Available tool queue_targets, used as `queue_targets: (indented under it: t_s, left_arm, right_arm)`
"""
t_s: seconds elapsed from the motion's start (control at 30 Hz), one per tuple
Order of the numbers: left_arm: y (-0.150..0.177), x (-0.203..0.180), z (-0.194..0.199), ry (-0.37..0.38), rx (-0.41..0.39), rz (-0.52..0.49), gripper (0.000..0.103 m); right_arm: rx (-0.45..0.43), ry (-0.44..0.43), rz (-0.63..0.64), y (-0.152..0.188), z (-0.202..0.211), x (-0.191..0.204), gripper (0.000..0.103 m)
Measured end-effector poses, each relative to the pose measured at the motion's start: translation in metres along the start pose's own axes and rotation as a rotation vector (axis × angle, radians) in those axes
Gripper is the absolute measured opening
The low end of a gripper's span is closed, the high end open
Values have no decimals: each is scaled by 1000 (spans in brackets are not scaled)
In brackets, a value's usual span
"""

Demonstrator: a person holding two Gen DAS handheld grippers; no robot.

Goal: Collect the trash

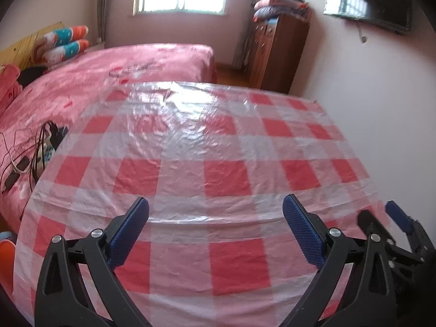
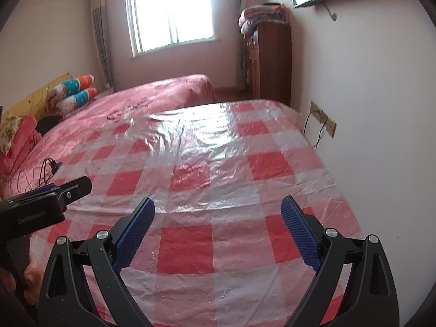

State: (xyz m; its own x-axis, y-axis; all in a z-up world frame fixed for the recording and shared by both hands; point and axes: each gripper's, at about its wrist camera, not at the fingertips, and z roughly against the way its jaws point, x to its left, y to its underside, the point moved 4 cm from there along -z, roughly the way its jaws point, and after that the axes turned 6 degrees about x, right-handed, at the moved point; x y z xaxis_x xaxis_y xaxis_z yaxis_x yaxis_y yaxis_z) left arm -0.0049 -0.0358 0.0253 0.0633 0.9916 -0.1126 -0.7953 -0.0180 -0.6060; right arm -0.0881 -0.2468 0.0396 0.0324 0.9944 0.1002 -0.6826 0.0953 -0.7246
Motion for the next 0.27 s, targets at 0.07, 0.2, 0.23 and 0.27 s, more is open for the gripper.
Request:
queue_targets:
  t_s: [0.07,0.2,0.23,0.27]
  left_arm:
    - [1,4,-14,-23,46,4,99]
    - [4,8,-36,-47,99,14,99]
    - [5,8,-40,-55,104,10,99]
    - [6,9,-44,-65,111,4,99]
  right_arm:
    - [45,-4,-1,0,-9,1,93]
    - [161,-2,-10,3,-34,2,94]
    - [183,-3,-12,3,-39,2,94]
    - [211,-3,-12,3,-45,4,94]
